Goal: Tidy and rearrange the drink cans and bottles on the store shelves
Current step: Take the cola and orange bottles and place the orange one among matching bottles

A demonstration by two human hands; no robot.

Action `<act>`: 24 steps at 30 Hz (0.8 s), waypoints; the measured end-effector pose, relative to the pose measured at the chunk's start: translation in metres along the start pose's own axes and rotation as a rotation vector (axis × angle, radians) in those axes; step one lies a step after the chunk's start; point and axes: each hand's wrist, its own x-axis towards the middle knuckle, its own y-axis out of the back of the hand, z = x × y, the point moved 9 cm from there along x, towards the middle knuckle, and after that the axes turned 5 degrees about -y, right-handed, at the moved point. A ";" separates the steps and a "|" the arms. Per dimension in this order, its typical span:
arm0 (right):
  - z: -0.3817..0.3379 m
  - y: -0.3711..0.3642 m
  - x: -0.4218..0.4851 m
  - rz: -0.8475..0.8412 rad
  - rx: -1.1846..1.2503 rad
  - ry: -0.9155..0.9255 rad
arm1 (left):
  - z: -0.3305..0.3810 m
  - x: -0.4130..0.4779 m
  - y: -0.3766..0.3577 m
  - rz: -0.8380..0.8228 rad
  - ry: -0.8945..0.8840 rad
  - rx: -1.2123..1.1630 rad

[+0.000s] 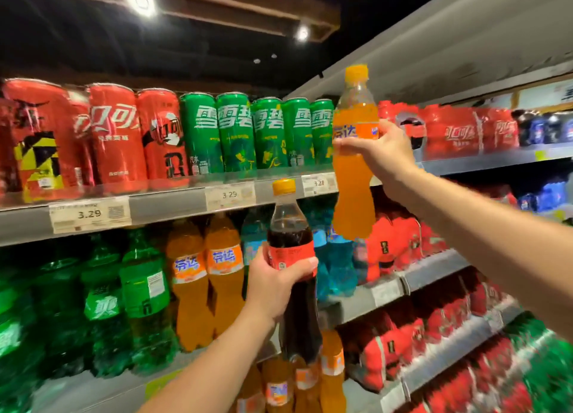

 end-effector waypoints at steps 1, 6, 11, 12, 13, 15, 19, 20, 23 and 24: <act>-0.004 0.007 0.017 0.015 -0.004 0.016 | -0.003 0.006 -0.008 0.030 -0.009 0.001; -0.018 0.025 0.085 0.007 -0.004 0.036 | -0.011 0.026 -0.040 0.100 -0.044 -0.030; -0.016 0.025 0.116 0.033 0.009 0.022 | -0.012 0.041 -0.044 0.102 -0.071 0.105; -0.014 0.024 0.120 0.032 0.002 0.014 | -0.011 0.045 -0.044 0.100 -0.075 0.132; -0.013 0.023 0.122 0.030 0.000 0.007 | -0.009 0.047 -0.044 0.098 -0.080 0.155; -0.009 0.019 0.132 0.025 0.008 -0.013 | -0.006 0.052 -0.044 0.093 -0.091 0.174; -0.010 0.011 0.146 0.012 0.016 -0.013 | -0.006 0.060 -0.041 0.111 -0.089 0.203; -0.011 0.010 0.149 0.012 0.005 -0.014 | -0.006 0.062 -0.040 0.115 -0.095 0.212; -0.014 0.006 0.159 0.023 -0.036 0.013 | -0.008 0.065 -0.038 0.124 -0.100 0.241; -0.014 0.004 0.161 0.022 -0.052 0.026 | -0.008 0.066 -0.038 0.125 -0.104 0.248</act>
